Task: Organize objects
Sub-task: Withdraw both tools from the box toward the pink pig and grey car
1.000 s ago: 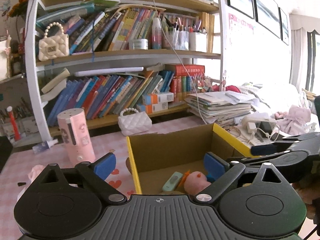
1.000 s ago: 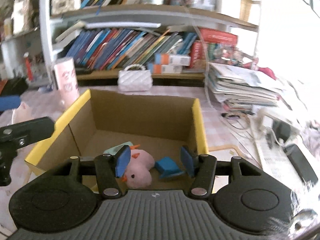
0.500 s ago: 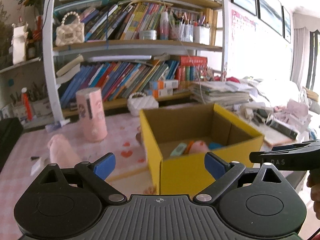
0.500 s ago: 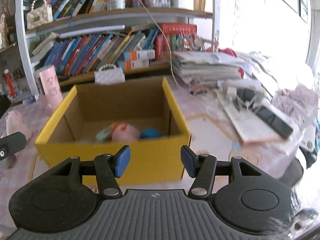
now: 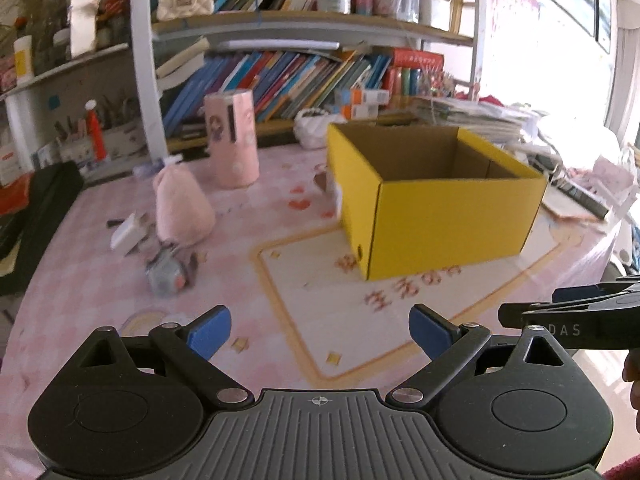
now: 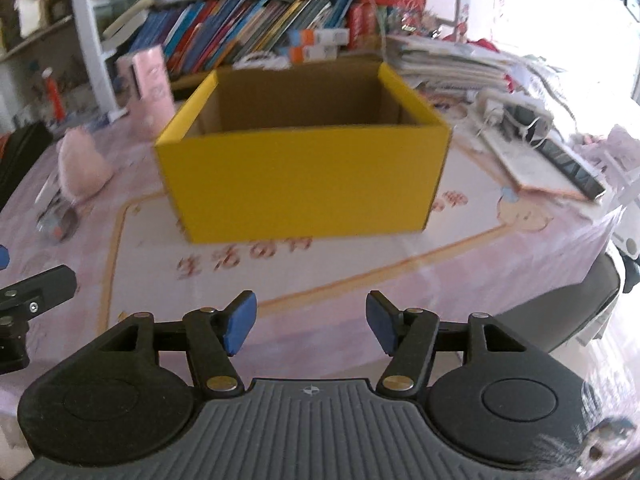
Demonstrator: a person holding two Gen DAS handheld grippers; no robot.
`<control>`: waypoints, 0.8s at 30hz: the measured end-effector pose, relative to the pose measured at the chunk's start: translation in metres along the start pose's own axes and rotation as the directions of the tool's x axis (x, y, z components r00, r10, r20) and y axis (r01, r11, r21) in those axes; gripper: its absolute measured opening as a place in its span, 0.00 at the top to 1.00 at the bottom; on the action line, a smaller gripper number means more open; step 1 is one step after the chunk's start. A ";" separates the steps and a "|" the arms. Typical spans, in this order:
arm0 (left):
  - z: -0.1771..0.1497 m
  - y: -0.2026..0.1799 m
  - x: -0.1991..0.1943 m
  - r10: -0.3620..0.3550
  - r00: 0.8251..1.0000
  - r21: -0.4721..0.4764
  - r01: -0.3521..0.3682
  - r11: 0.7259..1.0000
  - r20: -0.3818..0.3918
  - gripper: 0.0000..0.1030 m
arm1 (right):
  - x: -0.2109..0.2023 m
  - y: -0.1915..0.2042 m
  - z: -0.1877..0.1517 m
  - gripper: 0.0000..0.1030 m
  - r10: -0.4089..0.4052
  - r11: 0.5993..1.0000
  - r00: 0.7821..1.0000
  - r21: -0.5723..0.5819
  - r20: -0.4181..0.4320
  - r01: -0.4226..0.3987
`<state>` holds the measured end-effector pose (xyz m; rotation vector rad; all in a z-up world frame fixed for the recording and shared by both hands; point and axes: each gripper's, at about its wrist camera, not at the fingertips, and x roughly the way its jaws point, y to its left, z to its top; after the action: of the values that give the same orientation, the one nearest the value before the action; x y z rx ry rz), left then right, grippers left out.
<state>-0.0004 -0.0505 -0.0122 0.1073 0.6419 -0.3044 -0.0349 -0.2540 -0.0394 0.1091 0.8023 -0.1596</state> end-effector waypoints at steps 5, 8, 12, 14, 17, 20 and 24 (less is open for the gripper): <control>-0.011 0.011 -0.012 0.019 1.000 -0.010 -0.019 1.000 -0.014 0.06 | -0.004 0.019 -0.013 0.38 0.026 0.999 0.999 -0.022 -0.023 -0.027; -0.016 0.017 -0.018 0.030 0.999 -0.013 -0.030 0.999 -0.021 0.06 | -0.006 0.028 -0.018 0.36 0.044 0.998 0.998 -0.034 -0.035 -0.045; -0.023 0.024 -0.027 0.047 0.998 -0.019 -0.048 0.999 -0.029 0.06 | -0.008 0.041 -0.023 0.35 0.068 0.996 0.997 -0.054 -0.044 -0.071; -0.026 0.029 -0.031 0.057 0.998 -0.025 -0.058 0.998 -0.033 0.06 | -0.008 0.048 -0.024 0.34 0.083 0.994 0.995 -0.067 -0.049 -0.086; -0.031 0.036 -0.037 0.076 0.996 -0.037 -0.078 0.996 -0.038 0.06 | -0.009 0.059 -0.027 0.33 0.106 0.990 0.993 -0.089 -0.057 -0.111; -0.036 0.044 -0.043 0.101 0.994 -0.058 -0.103 0.993 -0.040 0.06 | -0.010 0.071 -0.029 0.32 0.127 0.984 0.990 -0.116 -0.062 -0.133; -0.040 0.055 -0.051 0.131 0.991 -0.086 -0.134 0.987 -0.039 0.06 | -0.012 0.087 -0.031 0.32 0.156 0.973 0.986 -0.161 -0.065 -0.165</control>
<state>-0.0444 0.0220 -0.0128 0.0697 0.6769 -0.1456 -0.0490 -0.1623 -0.0482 0.0203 0.8520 0.0638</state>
